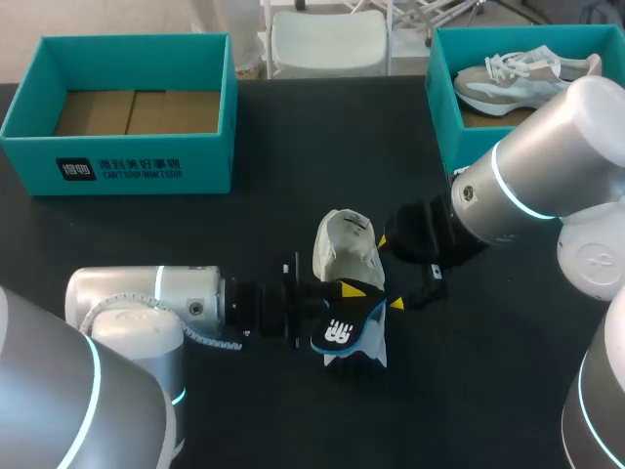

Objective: Take the shoe out of the shoebox, open the shoe tongue, remove and reinsert the insole, then place the shoe into the shoebox

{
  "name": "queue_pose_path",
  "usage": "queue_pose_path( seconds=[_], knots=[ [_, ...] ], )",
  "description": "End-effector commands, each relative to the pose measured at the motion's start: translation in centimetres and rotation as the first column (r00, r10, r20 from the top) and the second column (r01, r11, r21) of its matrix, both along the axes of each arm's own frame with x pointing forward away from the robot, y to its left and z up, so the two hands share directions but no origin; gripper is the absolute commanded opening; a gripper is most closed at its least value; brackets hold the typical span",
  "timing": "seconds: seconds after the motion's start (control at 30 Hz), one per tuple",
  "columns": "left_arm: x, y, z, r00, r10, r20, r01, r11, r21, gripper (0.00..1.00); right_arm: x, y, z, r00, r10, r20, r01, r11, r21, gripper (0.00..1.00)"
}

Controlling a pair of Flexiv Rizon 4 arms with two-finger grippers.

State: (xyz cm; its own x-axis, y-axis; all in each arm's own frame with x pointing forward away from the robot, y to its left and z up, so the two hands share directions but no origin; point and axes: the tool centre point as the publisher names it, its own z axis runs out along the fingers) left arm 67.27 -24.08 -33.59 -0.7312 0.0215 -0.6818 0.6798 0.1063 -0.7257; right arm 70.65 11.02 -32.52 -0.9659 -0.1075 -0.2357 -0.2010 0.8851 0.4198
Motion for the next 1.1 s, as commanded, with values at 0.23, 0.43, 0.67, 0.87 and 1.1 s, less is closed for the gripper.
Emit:
queue_pose_path(
  seconds=[0.23, 0.43, 0.67, 0.87, 1.1],
  knots=[
    [2.0, -0.2, -1.9, 1.000, 0.018, 0.011, -0.018, 1.000, 0.015, 0.00, -0.1, 0.1, -0.2, 1.000, -0.002, 0.003, 0.002, 1.000, 0.000, 1.00],
    [2.2, -0.2, -1.8, 1.000, 0.025, 0.010, -0.026, 0.999, 0.029, 0.00, -0.1, 0.1, -0.2, 1.000, -0.002, 0.003, 0.002, 1.000, 0.000, 1.00],
    [2.3, 0.0, -1.1, 0.999, 0.031, 0.020, -0.031, 0.999, 0.028, 0.16, -0.1, 0.1, -0.2, 1.000, -0.002, 0.003, 0.002, 1.000, 0.000, 1.00],
    [2.3, -0.1, 0.1, 0.999, 0.022, 0.037, -0.022, 1.000, 0.006, 0.27, -0.1, 0.1, -0.2, 1.000, -0.002, 0.003, 0.002, 1.000, 0.000, 1.00],
    [1.9, -0.1, 1.2, 0.998, 0.010, 0.056, -0.009, 1.000, -0.005, 0.31, -0.1, 0.1, -0.2, 1.000, -0.002, 0.003, 0.002, 1.000, 0.000, 1.00]
  ],
)
